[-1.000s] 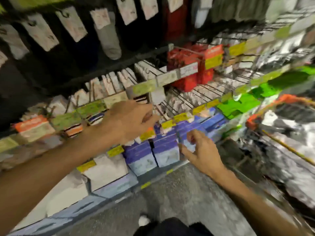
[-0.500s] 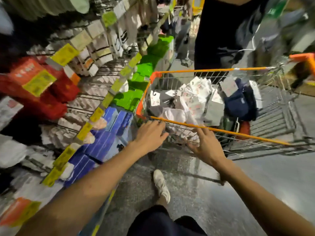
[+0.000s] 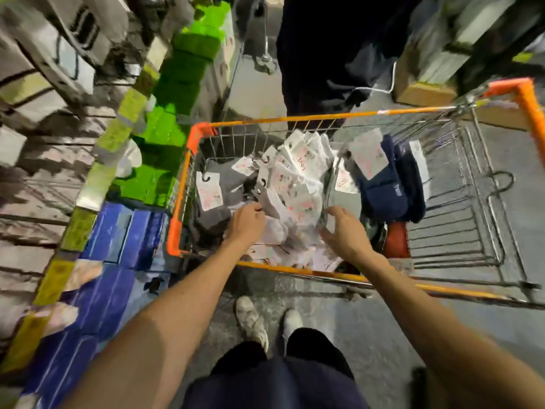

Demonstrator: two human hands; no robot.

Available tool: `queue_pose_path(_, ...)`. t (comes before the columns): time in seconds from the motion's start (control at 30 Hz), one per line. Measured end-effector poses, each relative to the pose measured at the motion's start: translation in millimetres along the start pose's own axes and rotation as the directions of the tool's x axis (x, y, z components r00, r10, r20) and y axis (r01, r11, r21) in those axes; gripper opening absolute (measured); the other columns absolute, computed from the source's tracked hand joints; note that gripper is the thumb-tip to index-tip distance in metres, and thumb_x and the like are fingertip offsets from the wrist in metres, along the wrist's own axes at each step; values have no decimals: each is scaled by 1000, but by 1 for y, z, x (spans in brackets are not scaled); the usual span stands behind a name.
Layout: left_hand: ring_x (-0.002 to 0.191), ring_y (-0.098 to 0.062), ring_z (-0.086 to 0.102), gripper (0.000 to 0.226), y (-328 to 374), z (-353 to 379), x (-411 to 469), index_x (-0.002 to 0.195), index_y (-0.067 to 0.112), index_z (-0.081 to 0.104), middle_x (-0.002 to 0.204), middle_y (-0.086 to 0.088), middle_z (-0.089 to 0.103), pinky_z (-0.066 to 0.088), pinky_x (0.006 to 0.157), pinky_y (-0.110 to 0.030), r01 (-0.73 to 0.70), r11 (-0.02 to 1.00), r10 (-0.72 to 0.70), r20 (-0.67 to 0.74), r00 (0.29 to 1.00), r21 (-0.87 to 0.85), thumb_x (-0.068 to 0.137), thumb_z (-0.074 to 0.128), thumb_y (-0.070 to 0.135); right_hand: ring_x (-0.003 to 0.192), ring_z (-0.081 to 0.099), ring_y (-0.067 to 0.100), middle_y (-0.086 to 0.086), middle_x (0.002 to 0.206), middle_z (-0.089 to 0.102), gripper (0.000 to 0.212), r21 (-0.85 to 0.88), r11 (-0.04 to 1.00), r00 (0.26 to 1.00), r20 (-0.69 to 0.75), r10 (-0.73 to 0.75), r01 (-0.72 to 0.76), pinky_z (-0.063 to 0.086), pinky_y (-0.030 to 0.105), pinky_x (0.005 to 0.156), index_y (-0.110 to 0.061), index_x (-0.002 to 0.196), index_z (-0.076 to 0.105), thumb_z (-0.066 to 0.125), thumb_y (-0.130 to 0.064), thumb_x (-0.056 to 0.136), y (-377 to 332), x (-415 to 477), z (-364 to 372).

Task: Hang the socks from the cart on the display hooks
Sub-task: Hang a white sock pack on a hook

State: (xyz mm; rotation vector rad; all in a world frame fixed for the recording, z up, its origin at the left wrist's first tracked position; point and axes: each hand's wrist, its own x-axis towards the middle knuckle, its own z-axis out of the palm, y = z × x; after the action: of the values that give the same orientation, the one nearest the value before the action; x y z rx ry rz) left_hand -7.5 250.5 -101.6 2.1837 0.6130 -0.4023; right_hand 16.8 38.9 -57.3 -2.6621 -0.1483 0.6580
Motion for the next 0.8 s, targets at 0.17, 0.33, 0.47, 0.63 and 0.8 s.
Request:
queue_pose_path(0.17,106,-23,61,10,0,18,44,103,15,68,101,-5,67,47,94,-28,147,953,-155,-9,988,-265,94,63,12,132,44,35,19,145,45,56,-46,994,991,96,-97,102,36,37,101,-4,144,42,65,-18,95,-1,65,-5)
queue_pose_path(0.33,111,-28,64,20,-6,42,70,94,24,58,104,-3,66,51,98,-40,223,864,-216,68,974,-452,92,65,5,131,42,35,20,143,44,70,-62,976,963,182,-197,211,31,32,106,1,142,42,77,-20,84,-7,118,-4)
queue_pose_path(0.47,130,-14,48,64,-11,55,79,145,9,39,140,4,50,39,110,-30,326,769,-228,241,944,-550,92,70,24,133,41,33,18,145,45,89,-66,973,929,318,-190,221,32,34,107,-5,145,36,85,-34,77,-4,146,-1)
queue_pose_path(0.63,119,-20,57,70,-14,58,80,141,16,44,121,5,57,49,101,-36,412,662,-351,227,909,-626,83,81,24,110,52,29,8,119,56,75,-84,966,922,329,-203,243,43,37,90,-7,132,46,86,-32,74,7,158,3)
queue_pose_path(0.8,90,-7,67,38,-8,55,72,115,10,68,101,3,73,52,65,-11,335,670,-279,194,940,-662,79,82,9,72,48,25,-3,71,46,35,-97,956,909,349,-226,276,31,34,56,-17,80,40,73,-28,86,9,157,2)
